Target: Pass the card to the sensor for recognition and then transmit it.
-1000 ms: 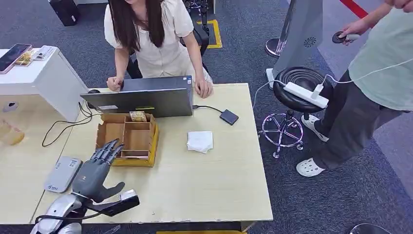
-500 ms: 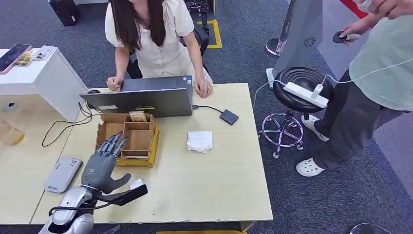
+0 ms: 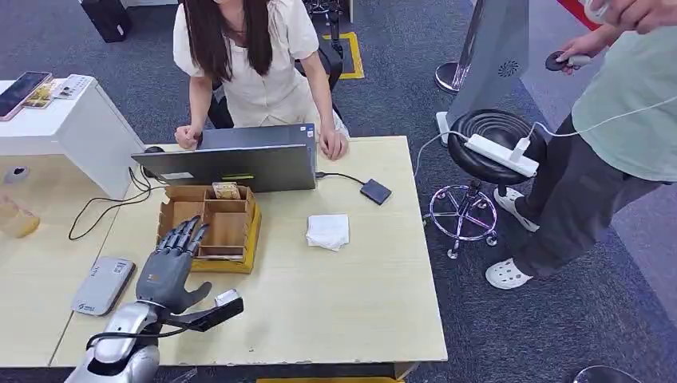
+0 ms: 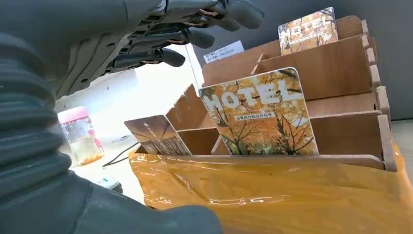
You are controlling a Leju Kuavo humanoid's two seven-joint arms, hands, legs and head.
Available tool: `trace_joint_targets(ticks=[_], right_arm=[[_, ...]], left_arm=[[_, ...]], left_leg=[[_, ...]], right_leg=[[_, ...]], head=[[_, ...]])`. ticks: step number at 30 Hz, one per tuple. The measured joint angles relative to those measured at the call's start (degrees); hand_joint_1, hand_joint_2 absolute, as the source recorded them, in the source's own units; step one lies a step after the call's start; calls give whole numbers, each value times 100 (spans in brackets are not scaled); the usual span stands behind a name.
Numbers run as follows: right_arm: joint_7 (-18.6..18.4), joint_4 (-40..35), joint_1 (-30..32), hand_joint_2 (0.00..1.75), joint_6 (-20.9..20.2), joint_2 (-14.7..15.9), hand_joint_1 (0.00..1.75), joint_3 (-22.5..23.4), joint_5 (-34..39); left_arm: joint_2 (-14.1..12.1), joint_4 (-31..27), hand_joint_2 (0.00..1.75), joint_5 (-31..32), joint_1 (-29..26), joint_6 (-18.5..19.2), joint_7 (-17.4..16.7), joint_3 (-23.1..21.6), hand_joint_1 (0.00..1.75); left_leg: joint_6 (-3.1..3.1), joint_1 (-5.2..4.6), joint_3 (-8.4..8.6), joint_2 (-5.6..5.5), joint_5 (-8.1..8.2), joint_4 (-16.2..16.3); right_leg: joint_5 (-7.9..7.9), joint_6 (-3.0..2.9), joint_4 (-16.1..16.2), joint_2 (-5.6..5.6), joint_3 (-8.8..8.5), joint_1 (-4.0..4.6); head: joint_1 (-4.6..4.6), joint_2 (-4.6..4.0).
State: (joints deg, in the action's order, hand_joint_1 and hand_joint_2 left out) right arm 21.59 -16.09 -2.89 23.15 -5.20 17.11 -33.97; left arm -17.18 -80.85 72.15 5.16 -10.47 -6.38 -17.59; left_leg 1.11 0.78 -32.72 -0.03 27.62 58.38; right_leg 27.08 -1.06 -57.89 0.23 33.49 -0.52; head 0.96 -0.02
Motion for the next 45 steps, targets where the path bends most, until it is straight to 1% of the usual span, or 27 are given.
trace_joint_targets(ticks=[2, 3, 21, 37, 42, 45], right_arm=[[-7, -2, 0, 175, -20, 0, 0, 9, 0], [-7, -2, 0, 175, -20, 0, 0, 11, -9], [-17, -2, -1, 175, -26, -2, 0, 37, -44], [-17, -2, -1, 175, -26, -2, 0, 83, -52], [-15, -2, 0, 175, -22, -2, 0, 127, -111], [4, -2, 2, 175, -9, -2, 0, 168, -125]], left_arm=[[4, 20, 175, 4, 10, -2, 0, 0, 162], [4, 28, 175, 24, 14, 0, 2, 0, 175], [2, 188, 175, -33, 85, 15, 57, 0, 175], [4, 214, 175, -59, 84, 11, 81, 0, 175], [4, 212, 175, -498, 88, -186, 236, 2, 175], [-28, 67, 175, -995, 116, -297, 332, 96, 175]], left_leg=[[0, 0, 0, 0, 0, 0], [0, 0, 0, 0, 0, 0], [0, 0, 0, 0, 0, 0], [0, 0, 0, 0, 0, 0], [0, 0, 0, 0, 0, 0], [0, 1, 0, 0, -1, 1]], right_leg=[[0, 0, 0, 0, 0, 0], [0, 0, 0, 0, 0, 0], [0, 0, 0, 0, 0, 0], [0, 0, 0, 0, 0, 0], [0, 0, 0, 0, 0, 0], [0, 0, 0, 0, 0, 1]], head=[[0, 0], [0, 0], [0, 0], [0, 0], [0, 0], [0, 0]])
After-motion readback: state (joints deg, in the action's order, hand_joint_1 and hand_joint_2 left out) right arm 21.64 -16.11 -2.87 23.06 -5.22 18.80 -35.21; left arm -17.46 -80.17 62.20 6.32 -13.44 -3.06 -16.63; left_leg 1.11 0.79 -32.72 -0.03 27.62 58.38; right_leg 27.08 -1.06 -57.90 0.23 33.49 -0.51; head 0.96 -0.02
